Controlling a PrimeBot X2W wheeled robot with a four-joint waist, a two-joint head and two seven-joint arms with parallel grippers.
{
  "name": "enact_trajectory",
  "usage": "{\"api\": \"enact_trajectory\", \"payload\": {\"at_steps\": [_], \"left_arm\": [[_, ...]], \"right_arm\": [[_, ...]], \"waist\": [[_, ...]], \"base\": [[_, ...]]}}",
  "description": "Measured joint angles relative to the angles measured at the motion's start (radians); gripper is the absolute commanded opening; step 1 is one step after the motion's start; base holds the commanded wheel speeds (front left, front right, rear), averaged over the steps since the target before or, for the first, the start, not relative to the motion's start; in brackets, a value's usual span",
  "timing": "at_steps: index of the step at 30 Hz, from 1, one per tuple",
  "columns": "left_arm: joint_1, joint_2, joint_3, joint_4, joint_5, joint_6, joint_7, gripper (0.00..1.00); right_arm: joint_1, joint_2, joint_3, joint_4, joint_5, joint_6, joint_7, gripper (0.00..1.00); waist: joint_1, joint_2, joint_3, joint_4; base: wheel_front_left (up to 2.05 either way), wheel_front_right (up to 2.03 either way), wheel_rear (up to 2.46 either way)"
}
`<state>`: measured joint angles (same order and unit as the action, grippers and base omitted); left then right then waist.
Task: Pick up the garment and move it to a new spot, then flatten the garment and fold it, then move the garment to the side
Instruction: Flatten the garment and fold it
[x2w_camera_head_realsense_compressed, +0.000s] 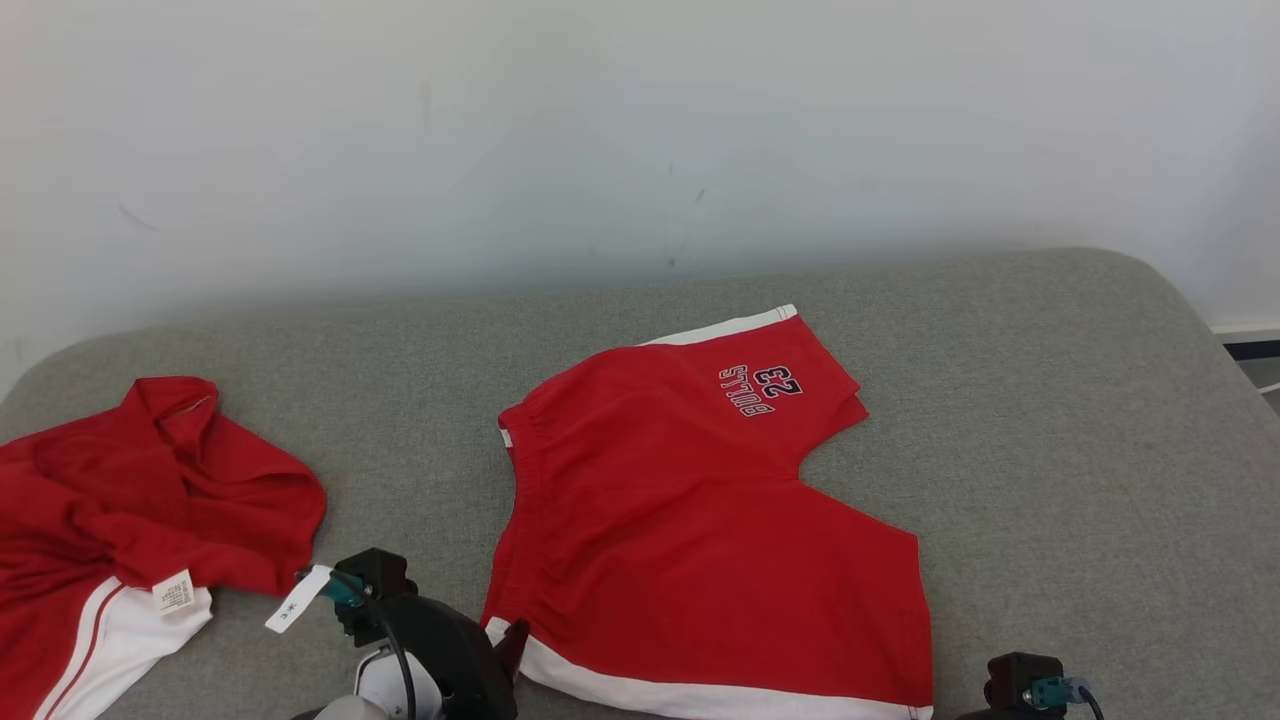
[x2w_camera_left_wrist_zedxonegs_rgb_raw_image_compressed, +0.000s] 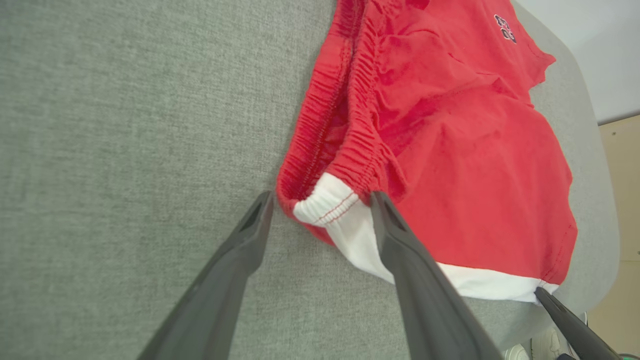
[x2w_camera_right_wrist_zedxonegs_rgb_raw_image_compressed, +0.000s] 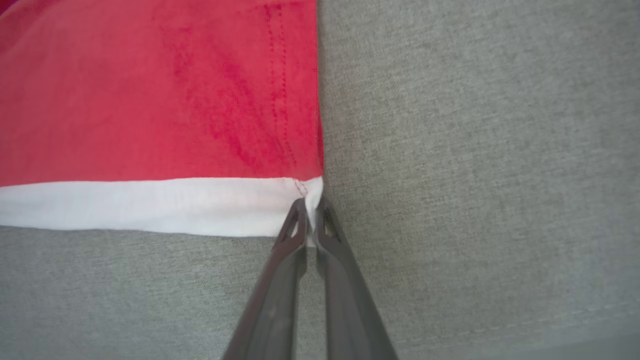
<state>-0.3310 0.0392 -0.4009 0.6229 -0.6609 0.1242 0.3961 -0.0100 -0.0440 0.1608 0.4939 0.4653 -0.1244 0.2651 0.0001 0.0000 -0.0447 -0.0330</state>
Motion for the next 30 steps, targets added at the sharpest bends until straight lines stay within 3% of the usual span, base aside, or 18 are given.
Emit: {"api": "enact_trajectory", "payload": {"at_steps": [2,4,8,9,10,23,30], "left_arm": [[0.000,0.000,-0.003,-0.002,-0.002,0.000,0.001,1.00],[0.000,0.000,-0.005,-0.004,-0.007,0.000,0.002,0.49],[0.001,0.000,-0.006,-0.009,-0.009,0.000,0.005,0.23],[0.001,0.000,-0.006,-0.011,-0.009,0.000,0.005,0.08],[0.001,0.000,-0.005,-0.013,-0.009,0.000,0.005,0.00],[0.022,0.000,0.012,-0.031,-0.009,0.000,0.008,0.00],[0.056,0.007,0.027,-0.123,-0.009,0.000,0.008,0.00]], "right_arm": [[0.000,0.000,0.000,0.000,0.000,0.000,0.000,0.00],[0.000,0.000,0.000,0.000,0.000,0.000,0.000,0.00],[0.000,0.000,0.000,-0.001,0.001,0.000,0.000,0.00],[0.000,0.000,0.000,-0.001,0.001,0.000,0.000,0.00],[0.000,0.000,0.000,-0.001,0.001,0.000,0.000,0.00],[0.000,0.000,-0.008,-0.003,0.002,0.000,-0.001,0.00],[0.002,0.000,-0.035,-0.057,0.024,0.000,-0.001,0.00]], "waist": [[0.0000,0.0000,0.000,0.000],[0.0000,0.0000,0.001,0.000],[0.0000,0.0000,0.002,0.000],[0.0000,0.0000,0.002,0.001],[0.0000,0.0000,0.002,0.001],[0.0000,0.0000,0.001,0.005],[0.0000,0.0000,-0.006,0.004]], "base": [[0.00,0.00,0.00],[0.00,0.00,0.00],[0.00,0.00,0.00],[0.00,0.00,0.00],[0.00,0.00,0.00],[0.00,0.00,0.00],[0.00,0.00,0.00]]}}
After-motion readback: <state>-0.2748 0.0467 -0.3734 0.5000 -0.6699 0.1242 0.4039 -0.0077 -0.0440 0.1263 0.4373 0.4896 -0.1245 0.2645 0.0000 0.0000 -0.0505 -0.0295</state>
